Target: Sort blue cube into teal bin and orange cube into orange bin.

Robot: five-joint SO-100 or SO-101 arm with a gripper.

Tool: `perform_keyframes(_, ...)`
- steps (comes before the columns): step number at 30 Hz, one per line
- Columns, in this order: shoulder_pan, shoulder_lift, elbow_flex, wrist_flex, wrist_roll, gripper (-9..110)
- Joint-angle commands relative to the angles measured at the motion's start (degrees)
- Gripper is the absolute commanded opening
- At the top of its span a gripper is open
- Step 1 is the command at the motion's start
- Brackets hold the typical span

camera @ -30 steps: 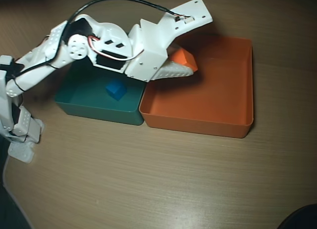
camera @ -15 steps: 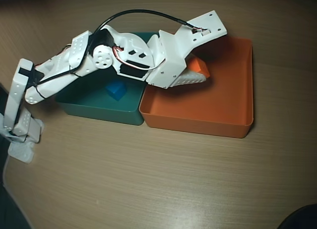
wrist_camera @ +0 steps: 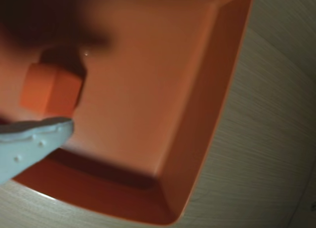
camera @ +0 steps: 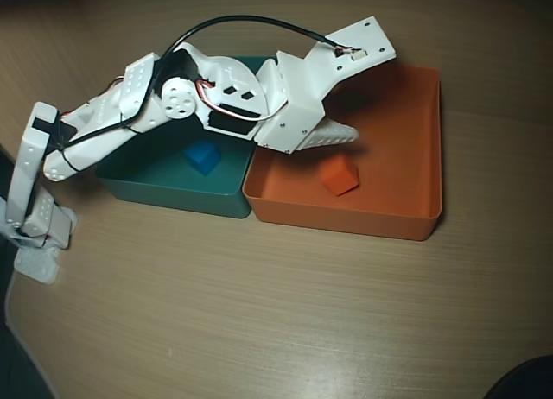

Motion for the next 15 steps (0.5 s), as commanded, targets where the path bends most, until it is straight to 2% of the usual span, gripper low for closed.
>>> perform_keyframes(1,0.00,1.93,-4.83,-0.18,-0.62,39)
perform_keyframes(15,0.00,1.93,-4.83,-0.09,-0.18,39)
